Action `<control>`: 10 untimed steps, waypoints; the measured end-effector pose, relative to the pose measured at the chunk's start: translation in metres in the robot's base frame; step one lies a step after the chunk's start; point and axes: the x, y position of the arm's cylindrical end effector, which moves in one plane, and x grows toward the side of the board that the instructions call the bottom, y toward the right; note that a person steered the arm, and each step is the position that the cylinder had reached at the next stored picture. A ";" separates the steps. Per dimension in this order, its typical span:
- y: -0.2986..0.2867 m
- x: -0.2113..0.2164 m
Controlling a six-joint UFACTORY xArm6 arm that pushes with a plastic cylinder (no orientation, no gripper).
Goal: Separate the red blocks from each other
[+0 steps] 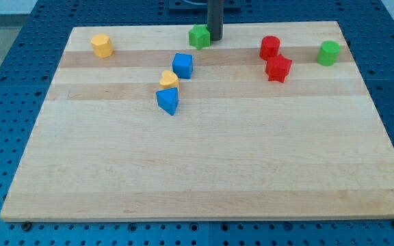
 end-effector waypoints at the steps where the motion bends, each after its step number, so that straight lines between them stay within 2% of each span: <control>1: 0.000 0.000; 8: 0.017 0.012; 10: 0.015 0.092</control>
